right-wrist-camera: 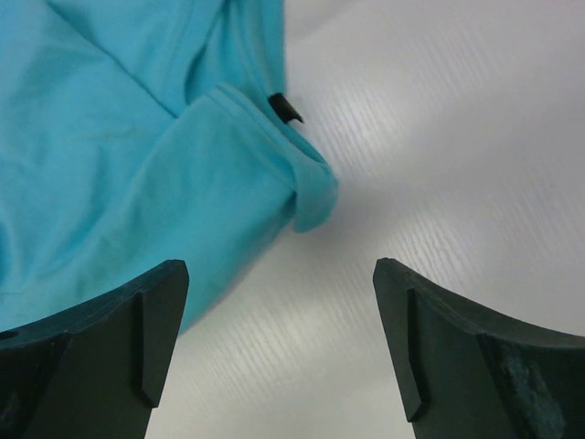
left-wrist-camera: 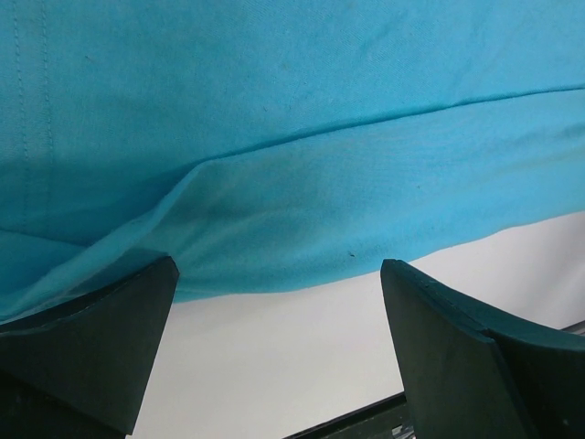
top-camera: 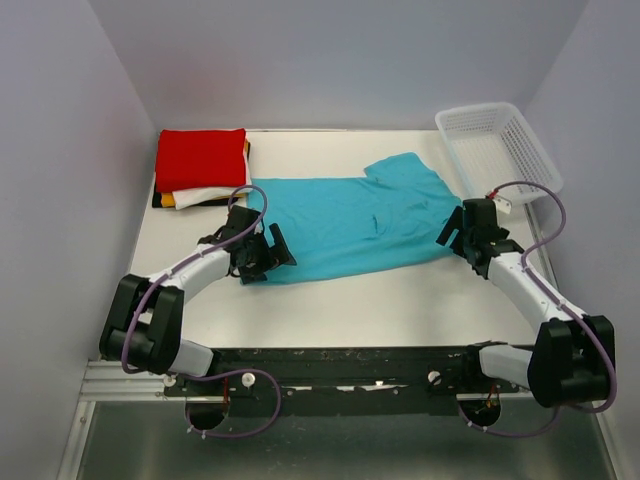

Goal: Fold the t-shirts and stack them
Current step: Fold the flattened tshirt in 1/3 of the way, then grab the side of the flattened tshirt furthest away from the robot with both arms

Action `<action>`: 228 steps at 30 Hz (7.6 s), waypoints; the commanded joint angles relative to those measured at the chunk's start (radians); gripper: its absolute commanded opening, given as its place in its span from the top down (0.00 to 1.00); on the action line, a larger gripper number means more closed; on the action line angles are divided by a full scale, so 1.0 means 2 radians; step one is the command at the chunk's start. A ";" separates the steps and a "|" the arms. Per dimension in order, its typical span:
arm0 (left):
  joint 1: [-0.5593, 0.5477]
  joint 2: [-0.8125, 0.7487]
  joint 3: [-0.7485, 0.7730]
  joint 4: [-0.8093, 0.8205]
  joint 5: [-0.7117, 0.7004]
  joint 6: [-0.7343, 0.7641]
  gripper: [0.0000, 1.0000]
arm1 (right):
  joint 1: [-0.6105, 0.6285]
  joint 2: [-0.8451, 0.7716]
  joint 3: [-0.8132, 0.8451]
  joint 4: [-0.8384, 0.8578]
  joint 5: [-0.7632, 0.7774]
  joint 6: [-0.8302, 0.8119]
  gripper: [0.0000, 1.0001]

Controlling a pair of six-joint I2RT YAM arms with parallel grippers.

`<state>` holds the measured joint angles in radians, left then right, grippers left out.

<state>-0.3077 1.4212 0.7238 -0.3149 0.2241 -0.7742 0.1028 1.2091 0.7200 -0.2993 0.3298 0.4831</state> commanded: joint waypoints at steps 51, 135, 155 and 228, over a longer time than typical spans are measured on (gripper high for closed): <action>0.012 0.018 -0.006 -0.033 -0.001 0.010 0.02 | -0.010 0.210 0.049 0.059 0.308 -0.130 0.52; -0.075 0.045 0.086 -0.005 -0.005 -0.022 0.02 | 0.040 0.072 -0.024 0.123 -0.121 0.088 0.00; -0.148 -0.141 -0.149 -0.013 -0.046 -0.123 0.01 | 0.042 -0.123 -0.216 -0.027 -0.226 0.198 0.00; 0.116 0.212 0.264 0.029 -0.002 -0.082 0.01 | 0.077 0.148 -0.019 0.001 0.009 0.129 0.00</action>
<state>-0.0776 1.8725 1.2655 -0.2600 0.1787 -0.9043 0.2993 1.4509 0.6907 -0.1703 0.2642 0.7345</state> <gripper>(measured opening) 0.984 0.998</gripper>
